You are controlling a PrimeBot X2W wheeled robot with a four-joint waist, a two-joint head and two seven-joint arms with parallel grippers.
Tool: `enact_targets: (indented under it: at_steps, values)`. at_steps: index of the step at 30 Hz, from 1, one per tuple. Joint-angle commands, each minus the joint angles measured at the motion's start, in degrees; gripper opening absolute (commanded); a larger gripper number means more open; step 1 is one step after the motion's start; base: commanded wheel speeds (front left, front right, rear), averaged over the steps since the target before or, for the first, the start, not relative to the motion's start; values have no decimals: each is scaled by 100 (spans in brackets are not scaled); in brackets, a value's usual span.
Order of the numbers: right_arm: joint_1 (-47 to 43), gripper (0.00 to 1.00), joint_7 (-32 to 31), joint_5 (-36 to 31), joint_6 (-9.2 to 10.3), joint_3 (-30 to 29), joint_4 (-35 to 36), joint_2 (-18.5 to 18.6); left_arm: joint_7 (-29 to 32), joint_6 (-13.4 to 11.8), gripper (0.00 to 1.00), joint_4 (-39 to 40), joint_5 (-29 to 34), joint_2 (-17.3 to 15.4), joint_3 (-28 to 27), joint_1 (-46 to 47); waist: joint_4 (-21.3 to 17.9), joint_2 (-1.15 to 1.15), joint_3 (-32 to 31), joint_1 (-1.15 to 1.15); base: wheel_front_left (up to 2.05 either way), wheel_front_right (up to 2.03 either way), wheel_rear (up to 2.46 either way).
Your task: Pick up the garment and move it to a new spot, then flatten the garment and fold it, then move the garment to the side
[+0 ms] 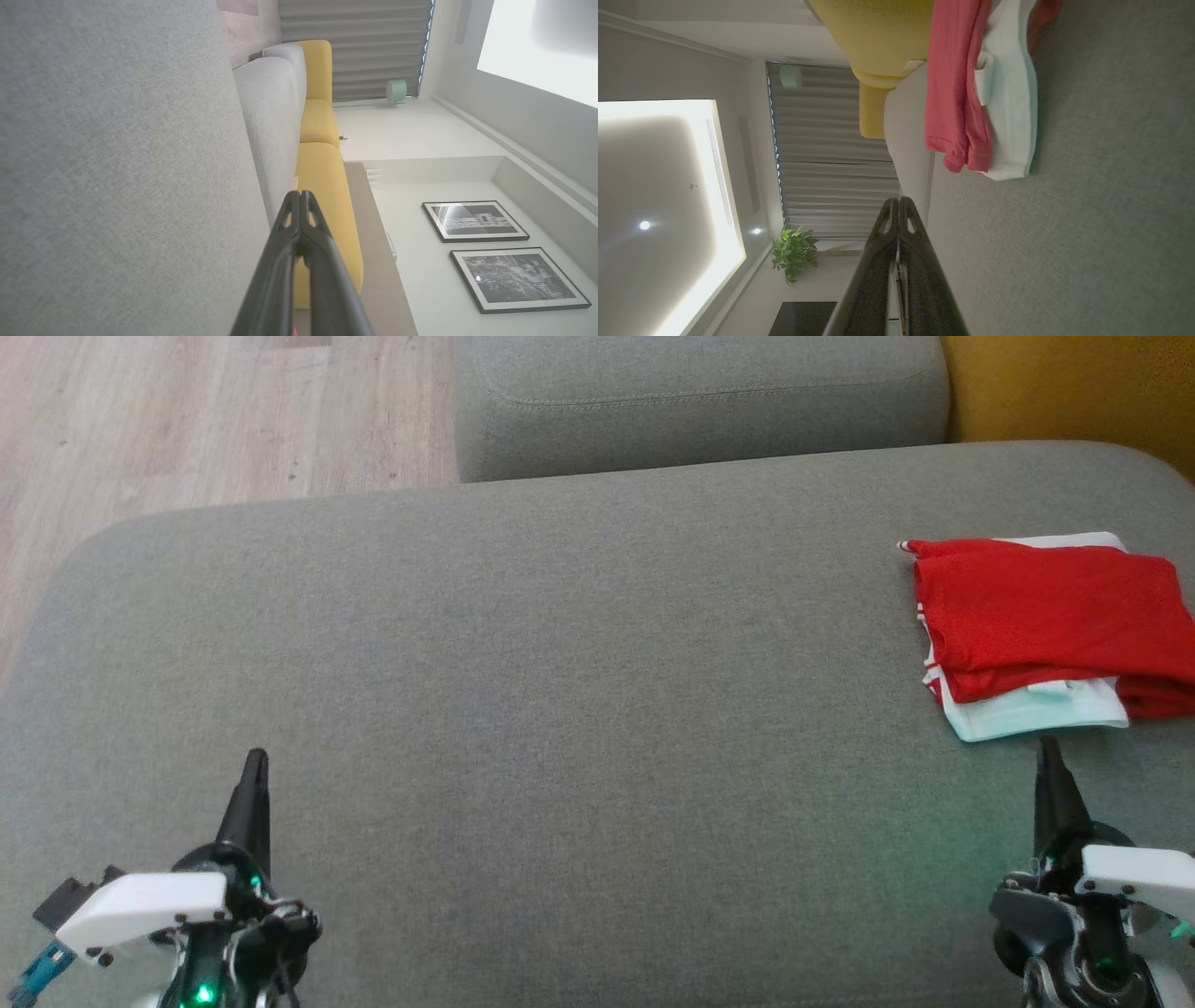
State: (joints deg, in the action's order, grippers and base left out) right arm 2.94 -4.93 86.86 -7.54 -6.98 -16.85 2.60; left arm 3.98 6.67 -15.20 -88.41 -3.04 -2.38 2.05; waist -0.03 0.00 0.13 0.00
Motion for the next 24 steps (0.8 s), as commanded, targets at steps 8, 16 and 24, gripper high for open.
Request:
enact_targets:
  at_steps: [8, 16, 24]
  values:
    - [325, 0, -156, 530, 5, 46, 283, 28, 145, 81, 0, 119, -485, -80, -282, 403, 3, 0, 5, 0, 0, 0, 0]
    - [325, 0, -156, 530, 5, 46, 283, 28, 155, 81, 0, 119, -474, -71, -296, 404, 3, 0, 5, 0, 0, 0, 0]
    - [325, 0, -156, 530, 5, 46, 282, 28, 165, 81, 0, 119, -463, -62, -308, 405, 3, 0, 5, 0, 0, 0, 0]
